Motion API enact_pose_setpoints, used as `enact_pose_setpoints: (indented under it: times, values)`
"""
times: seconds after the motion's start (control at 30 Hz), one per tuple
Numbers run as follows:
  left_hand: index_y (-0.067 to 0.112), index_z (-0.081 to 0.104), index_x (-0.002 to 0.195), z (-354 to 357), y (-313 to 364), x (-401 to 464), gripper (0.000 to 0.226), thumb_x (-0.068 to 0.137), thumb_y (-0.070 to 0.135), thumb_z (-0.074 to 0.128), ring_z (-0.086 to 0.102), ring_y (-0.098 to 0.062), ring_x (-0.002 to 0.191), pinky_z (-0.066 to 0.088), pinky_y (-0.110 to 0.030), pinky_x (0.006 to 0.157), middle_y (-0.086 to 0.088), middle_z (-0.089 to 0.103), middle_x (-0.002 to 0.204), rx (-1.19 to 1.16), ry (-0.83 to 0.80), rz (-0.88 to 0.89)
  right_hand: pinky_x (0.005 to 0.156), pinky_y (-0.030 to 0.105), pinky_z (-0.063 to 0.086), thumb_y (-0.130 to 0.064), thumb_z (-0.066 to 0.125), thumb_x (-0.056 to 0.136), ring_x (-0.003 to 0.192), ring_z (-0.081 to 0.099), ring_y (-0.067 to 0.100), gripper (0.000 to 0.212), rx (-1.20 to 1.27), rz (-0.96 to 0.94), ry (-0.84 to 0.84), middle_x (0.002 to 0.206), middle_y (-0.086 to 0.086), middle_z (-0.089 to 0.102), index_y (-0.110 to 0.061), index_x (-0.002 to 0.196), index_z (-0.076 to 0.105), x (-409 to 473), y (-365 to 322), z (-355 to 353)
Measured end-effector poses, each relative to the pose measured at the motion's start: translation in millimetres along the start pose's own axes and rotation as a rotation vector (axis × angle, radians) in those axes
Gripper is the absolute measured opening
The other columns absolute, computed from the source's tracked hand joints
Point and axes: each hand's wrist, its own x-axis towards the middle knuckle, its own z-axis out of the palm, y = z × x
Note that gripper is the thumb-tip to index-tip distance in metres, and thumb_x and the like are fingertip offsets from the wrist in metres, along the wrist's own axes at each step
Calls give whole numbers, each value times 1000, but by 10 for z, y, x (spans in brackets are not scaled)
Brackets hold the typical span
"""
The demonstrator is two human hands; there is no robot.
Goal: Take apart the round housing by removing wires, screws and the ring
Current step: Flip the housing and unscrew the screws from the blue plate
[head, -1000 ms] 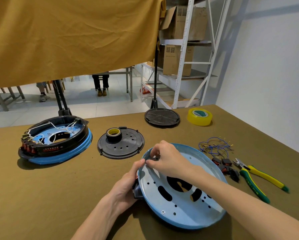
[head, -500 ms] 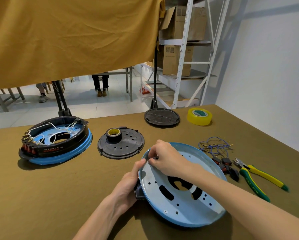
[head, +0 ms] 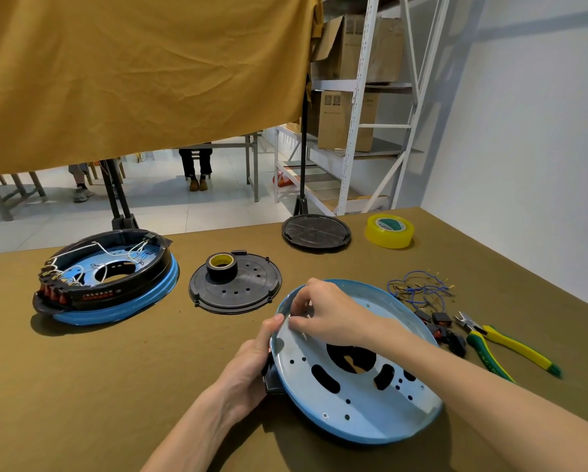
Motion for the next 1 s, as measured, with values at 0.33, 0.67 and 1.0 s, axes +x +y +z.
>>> enact_pose_setpoints:
  times: [0.33, 0.67, 1.0]
  values:
    - [7, 75, 103, 8, 7, 8, 70, 65, 66, 74, 76, -28, 82, 60, -33, 65, -20, 78, 102, 17, 1, -11, 64, 33, 40, -19, 49, 104, 82, 53, 25, 16, -206, -17, -140, 91, 2, 48, -12, 90, 52, 54, -70, 75]
    - [4, 72, 111, 41, 30, -14, 77, 65, 66, 74, 76, -29, 84, 60, -35, 68, -20, 78, 103, 9, 40, -7, 81, 31, 43, -6, 46, 105, 89, 44, 14, 11, -307, -242, -84, 109, 3, 48, -12, 111, 52, -2, 23, 86]
    - [11, 71, 114, 47, 16, -52, 70, 75, 68, 65, 77, -29, 82, 59, -32, 62, -20, 78, 102, 15, 33, 13, 61, 30, 54, -3, 55, 101, 75, 73, 21, 8, 483, 111, 210, 87, 12, 74, -1, 99, 62, -359, 220, -379]
